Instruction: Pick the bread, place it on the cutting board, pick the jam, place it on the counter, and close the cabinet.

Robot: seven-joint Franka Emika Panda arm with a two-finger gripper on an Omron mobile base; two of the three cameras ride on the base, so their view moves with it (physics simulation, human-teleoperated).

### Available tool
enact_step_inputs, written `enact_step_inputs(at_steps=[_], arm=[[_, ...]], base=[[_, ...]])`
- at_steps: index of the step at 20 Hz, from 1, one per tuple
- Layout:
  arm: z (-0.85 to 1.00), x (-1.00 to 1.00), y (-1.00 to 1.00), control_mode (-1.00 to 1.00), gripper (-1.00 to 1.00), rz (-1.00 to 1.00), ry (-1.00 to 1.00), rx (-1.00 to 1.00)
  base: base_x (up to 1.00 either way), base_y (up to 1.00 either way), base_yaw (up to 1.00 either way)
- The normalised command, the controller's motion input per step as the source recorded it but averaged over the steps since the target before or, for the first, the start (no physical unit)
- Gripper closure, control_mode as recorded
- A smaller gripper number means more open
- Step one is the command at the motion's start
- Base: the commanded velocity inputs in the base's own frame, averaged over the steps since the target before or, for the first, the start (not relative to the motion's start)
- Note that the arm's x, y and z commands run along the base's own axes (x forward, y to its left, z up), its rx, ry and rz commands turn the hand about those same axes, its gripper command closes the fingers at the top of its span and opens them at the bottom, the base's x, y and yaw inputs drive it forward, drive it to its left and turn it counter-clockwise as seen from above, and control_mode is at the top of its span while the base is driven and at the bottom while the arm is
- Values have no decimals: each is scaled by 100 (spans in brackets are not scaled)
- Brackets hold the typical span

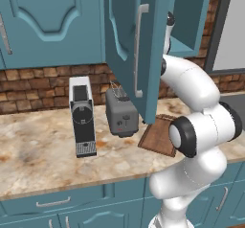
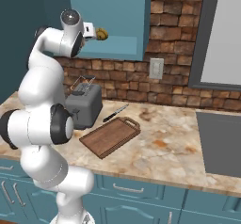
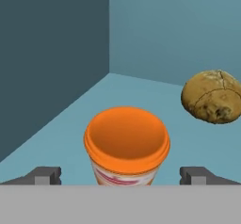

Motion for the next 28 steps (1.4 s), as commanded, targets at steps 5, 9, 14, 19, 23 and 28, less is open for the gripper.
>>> enact_step_inputs(at_steps=[5,9,14,19,23,28], arm=[[-2,2,0,-100,-100,0,0,0],[-4,2,0,-100,-100,0,0,0],[-7,6,0,-100,-100,0,0,0],[-6,6,0,-100,-100,0,0,0],[-10,8,3,-100,-100,0,0,0],[-11,11,6,-100,-100,0,0,0]], base=[[0,0,0],[0,0,0],[0,0,0],[0,0,0],[0,0,0],[0,0,0]])
